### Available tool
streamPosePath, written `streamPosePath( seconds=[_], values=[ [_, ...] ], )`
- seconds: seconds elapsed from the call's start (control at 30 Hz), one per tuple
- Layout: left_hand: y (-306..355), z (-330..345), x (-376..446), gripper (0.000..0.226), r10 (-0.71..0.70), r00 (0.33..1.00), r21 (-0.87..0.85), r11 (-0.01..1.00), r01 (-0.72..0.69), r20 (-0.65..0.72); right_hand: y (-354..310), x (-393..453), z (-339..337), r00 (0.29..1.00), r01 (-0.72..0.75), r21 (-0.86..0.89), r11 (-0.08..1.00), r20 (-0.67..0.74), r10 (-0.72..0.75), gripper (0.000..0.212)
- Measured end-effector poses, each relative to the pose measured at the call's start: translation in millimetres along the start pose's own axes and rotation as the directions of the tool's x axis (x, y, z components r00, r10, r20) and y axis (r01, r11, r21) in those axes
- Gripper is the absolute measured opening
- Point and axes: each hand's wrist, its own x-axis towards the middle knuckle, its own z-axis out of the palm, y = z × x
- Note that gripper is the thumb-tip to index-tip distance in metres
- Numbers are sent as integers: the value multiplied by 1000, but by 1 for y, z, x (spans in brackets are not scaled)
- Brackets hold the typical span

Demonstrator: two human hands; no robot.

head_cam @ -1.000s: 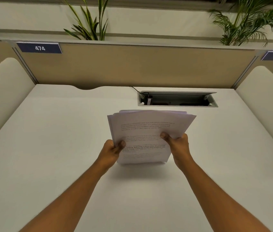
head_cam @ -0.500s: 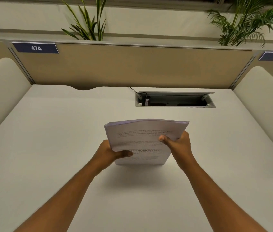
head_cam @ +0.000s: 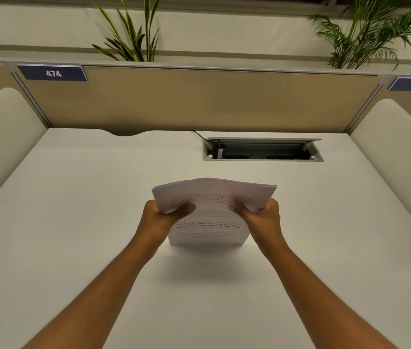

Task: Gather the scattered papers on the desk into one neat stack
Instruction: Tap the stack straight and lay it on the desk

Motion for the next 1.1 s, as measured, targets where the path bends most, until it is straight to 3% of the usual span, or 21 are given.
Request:
streamPosePath(
  seconds=[0.13,0.47,0.6,0.67,0.73,0.8,0.83,0.9,0.97,1.1],
  values=[
    [-1,-2,-2,27,-4,999,10,1000,4,41,9,-8,3,998,-58,-18,998,-2,58,36],
    [-3,-6,-1,29,-49,988,22,999,46,149,18,-10,3,998,-33,-21,999,-59,32,40],
    [-4,-6,-5,28,-40,991,4,999,39,125,11,-13,3,993,30,-61,998,-113,-37,70],
    [-5,-6,-7,29,-35,992,0,999,35,117,-3,-18,4,941,173,-202,964,-254,-222,86],
    [-5,-6,-8,30,-35,992,-3,999,36,121,-18,-22,4,775,393,-443,806,-312,-549,86],
    [-5,-6,-10,30,-36,991,-4,999,37,131,-40,-28,8,596,547,-647,532,-145,-790,73],
    [-4,-6,-11,30,-34,990,-2,999,35,134,-51,-32,12,550,568,-718,403,-33,-834,70],
    [-4,-7,-14,30,-27,991,11,1000,25,133,-63,-40,21,563,550,-807,215,168,-809,71],
    [-5,-7,-15,31,-13,991,24,1000,10,132,-62,-44,29,641,535,-839,99,327,-695,70],
    [-5,-7,-19,39,11,992,64,998,-19,127,-64,-47,34,749,495,-866,67,386,-539,73]
  ],
)
